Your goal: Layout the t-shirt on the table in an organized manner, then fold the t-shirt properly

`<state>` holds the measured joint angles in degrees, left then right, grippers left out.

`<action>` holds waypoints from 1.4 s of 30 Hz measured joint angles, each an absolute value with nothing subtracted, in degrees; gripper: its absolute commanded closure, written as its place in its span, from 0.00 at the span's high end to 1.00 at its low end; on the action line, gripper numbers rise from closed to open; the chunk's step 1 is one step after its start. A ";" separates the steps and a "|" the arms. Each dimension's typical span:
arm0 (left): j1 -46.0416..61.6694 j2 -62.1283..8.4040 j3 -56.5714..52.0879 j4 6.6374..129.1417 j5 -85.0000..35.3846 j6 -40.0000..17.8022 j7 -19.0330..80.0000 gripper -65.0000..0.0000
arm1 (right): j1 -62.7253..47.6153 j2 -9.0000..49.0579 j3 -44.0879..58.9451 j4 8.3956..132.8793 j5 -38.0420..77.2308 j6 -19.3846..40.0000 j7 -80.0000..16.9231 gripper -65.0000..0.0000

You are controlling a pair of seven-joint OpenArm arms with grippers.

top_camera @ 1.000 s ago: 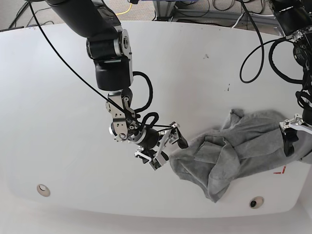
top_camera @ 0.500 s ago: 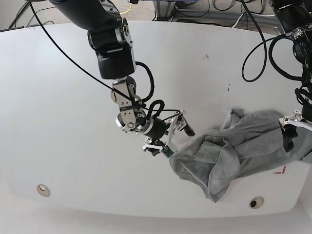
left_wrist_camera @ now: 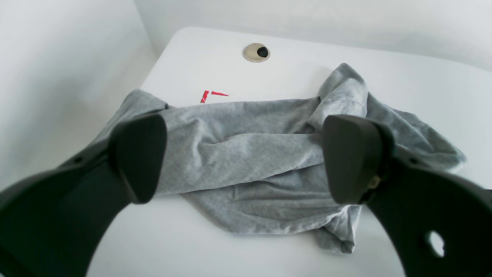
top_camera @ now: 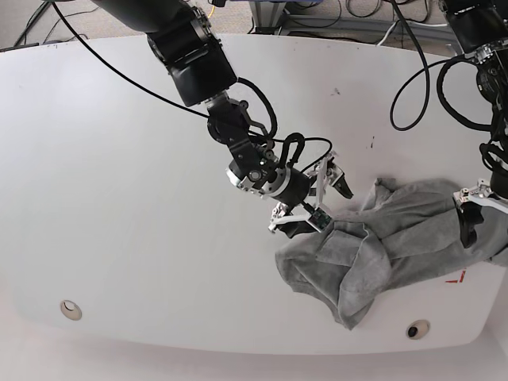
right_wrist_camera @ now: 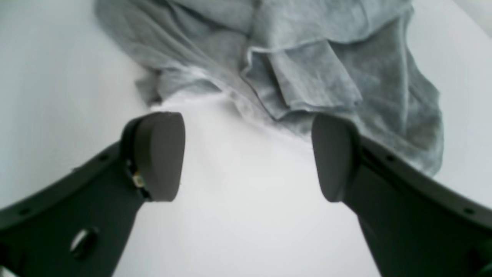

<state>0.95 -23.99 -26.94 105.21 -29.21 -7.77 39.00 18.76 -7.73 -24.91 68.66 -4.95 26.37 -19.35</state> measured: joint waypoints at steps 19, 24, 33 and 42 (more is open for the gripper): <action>2.07 -23.97 -27.05 105.19 -29.19 -7.77 39.00 0.91 | 21.82 -8.29 -29.82 56.90 10.55 14.50 -15.94 0.74; 2.09 -23.99 -28.47 105.19 -29.21 -7.79 39.03 0.91 | 22.87 -8.23 -33.21 53.19 18.81 14.26 -11.14 0.74; 2.15 -25.26 -37.67 101.03 -28.53 -7.35 38.48 0.92 | 24.51 -8.45 -41.63 46.87 25.96 13.43 -9.19 0.74; 4.14 -28.86 -40.99 95.61 -28.95 -7.57 38.54 0.92 | 28.42 -7.94 -41.56 43.38 31.99 10.48 -6.52 0.74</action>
<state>4.14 -28.86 -40.99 95.61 -28.95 -7.57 38.54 28.42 -7.94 -41.56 43.38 31.99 10.48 -6.52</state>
